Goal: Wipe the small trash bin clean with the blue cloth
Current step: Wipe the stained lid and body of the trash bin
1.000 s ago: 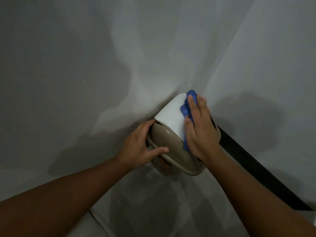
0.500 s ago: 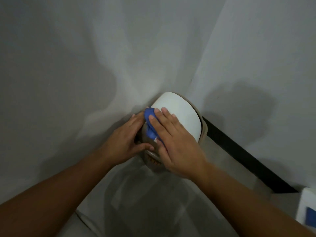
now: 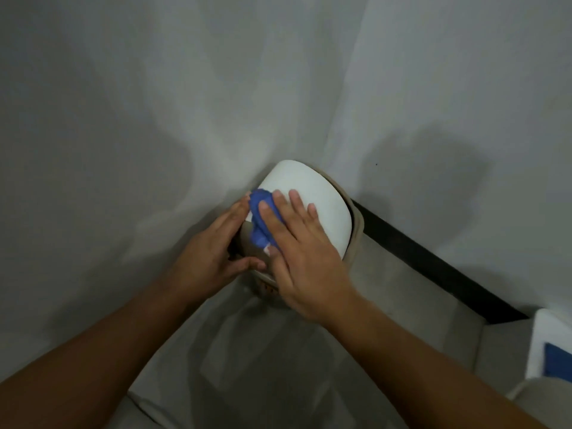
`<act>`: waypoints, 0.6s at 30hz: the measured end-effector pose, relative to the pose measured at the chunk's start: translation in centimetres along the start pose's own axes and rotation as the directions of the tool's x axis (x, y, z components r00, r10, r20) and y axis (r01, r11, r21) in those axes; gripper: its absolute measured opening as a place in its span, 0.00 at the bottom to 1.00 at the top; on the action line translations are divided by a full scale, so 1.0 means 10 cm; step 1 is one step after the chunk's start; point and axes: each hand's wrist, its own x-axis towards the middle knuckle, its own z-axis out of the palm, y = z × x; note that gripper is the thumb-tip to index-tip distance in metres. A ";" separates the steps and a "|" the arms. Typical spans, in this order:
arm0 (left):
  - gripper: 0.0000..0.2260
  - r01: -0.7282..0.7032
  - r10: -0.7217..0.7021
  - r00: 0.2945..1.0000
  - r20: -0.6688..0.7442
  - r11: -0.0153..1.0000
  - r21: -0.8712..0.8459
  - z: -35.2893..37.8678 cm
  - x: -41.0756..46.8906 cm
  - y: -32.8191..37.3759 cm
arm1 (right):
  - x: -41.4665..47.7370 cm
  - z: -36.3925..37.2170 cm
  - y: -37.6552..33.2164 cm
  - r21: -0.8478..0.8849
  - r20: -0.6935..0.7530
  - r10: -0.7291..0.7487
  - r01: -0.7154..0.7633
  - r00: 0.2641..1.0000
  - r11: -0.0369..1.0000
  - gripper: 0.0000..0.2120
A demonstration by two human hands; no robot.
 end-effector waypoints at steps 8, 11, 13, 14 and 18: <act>0.46 0.062 -0.062 0.998 0.012 0.998 0.017 0.02 0.00 -0.06 | -0.26 0.04 0.34 0.470 -0.092 0.620 -0.516 0.779 0.717 0.27; 0.45 0.071 -0.071 0.997 0.015 0.997 0.040 0.04 -0.02 -0.07 | -0.06 0.00 0.41 0.555 -0.085 0.737 -0.583 0.670 0.593 0.25; 0.44 0.073 -0.074 0.997 0.017 0.996 0.051 0.05 -0.02 -0.08 | -0.05 -0.01 0.38 0.565 -0.086 0.738 -0.577 0.670 0.589 0.24; 0.44 0.074 -0.075 0.997 0.018 0.996 0.052 0.05 -0.03 -0.09 | -0.09 0.00 0.33 0.552 -0.065 0.739 -0.593 0.671 0.586 0.25; 0.44 0.096 -0.097 0.995 0.030 0.995 0.023 0.06 -0.03 -0.11 | -0.41 0.10 0.16 0.426 -0.024 0.728 -0.652 0.685 0.628 0.28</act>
